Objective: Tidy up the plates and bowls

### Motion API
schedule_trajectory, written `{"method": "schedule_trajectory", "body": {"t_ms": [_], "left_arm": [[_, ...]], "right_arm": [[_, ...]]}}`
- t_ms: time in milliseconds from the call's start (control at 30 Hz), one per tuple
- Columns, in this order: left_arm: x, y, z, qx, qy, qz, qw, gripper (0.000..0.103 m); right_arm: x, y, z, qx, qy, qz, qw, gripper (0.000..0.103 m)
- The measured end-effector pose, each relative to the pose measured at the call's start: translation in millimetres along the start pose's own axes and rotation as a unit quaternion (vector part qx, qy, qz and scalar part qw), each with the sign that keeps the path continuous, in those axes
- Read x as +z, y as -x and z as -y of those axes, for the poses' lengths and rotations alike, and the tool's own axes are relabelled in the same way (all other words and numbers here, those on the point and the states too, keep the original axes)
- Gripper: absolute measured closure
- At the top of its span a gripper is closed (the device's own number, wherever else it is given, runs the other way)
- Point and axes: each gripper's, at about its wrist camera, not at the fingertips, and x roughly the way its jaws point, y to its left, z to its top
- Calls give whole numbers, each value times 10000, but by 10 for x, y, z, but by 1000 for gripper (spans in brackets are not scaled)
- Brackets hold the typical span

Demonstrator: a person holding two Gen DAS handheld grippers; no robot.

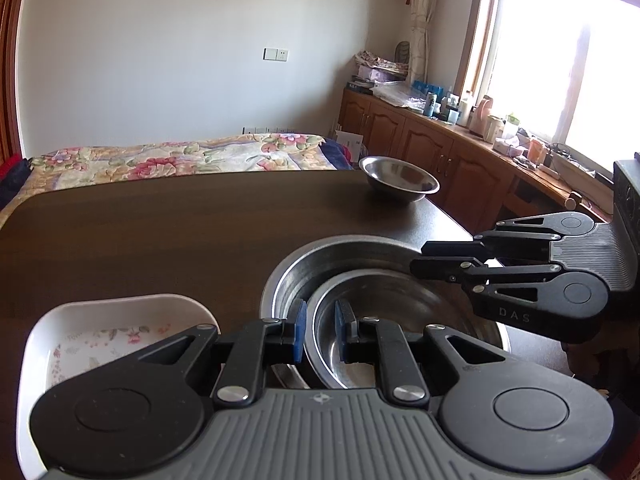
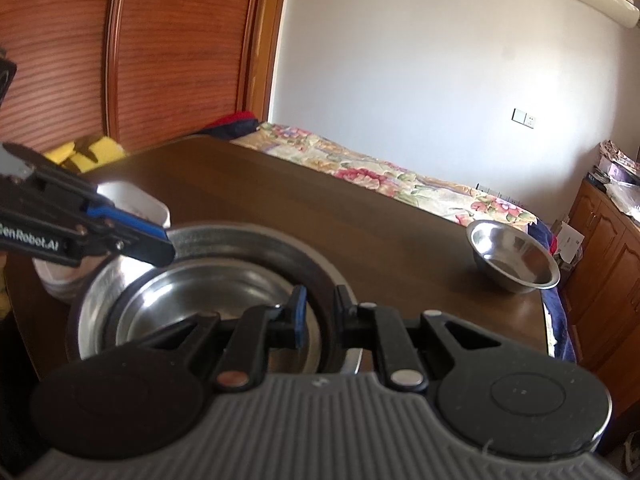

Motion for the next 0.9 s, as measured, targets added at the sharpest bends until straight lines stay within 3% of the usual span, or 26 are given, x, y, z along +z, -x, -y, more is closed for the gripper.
{"method": "schedule_trajectory", "body": {"t_ms": [467, 900], "left_arm": [[338, -148, 26, 162, -202, 114, 9996, 85], [639, -466, 153, 177, -498, 78, 9986, 76]], "right_arm": [[153, 10, 440, -326, -320, 453, 9979, 87], [-1, -127, 913, -770, -985, 708, 9896, 87]]}}
